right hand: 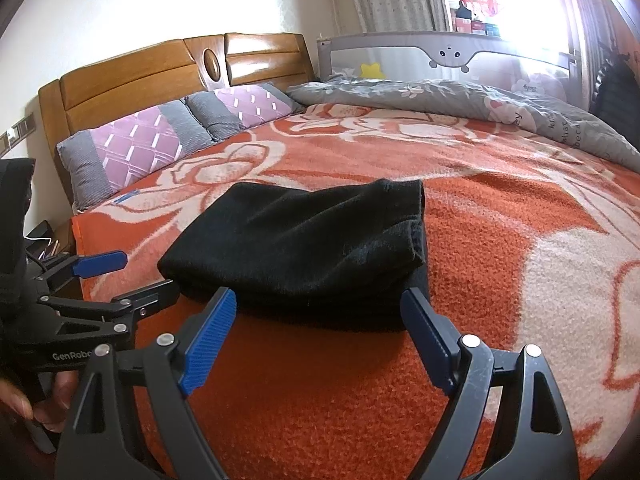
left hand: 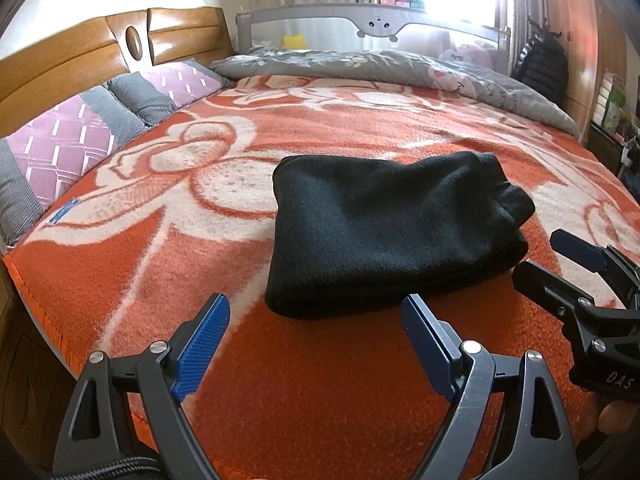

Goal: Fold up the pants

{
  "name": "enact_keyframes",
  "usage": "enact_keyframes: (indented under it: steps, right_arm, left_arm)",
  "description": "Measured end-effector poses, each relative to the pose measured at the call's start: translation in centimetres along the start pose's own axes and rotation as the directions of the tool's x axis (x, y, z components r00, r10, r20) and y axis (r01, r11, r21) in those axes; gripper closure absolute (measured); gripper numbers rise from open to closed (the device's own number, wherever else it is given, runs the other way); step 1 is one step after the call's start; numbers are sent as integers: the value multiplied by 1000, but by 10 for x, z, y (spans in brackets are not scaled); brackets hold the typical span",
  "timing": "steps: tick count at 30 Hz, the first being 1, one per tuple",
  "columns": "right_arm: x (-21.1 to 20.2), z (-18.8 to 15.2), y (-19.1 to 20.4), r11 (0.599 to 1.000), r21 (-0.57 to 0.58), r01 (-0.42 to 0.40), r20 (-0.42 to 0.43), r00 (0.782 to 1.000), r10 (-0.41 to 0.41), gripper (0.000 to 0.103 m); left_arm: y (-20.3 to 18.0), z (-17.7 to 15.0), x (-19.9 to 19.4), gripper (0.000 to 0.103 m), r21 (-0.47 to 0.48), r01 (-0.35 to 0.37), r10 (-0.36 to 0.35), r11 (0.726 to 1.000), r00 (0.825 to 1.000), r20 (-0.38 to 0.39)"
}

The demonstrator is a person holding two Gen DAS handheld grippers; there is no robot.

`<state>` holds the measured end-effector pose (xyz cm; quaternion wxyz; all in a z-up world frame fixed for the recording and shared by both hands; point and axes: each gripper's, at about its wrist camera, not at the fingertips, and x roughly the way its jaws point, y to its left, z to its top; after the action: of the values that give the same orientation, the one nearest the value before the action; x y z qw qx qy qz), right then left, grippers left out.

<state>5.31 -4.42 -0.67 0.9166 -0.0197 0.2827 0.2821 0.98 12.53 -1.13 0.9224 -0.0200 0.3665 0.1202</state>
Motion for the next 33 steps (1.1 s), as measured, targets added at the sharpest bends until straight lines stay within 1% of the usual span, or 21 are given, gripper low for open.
enact_keyframes:
  steps: [17,26,33]
  right_arm:
    - [-2,11,-1,1000,26,3,15,1000,-4,18]
    - [-3,12,-10,999,47,5,12,1000,-6,17]
    - [0,12,-15,998,63,6,1,1000,-7,17]
  left_arm:
    - [1,12,-2,15,-13,-12,12,1000,1000,9]
    - [0,15,0,15,-13,-24,24,1000,1000,6]
    - [1,17,3,15,-28,-22,21,999,1000,-18]
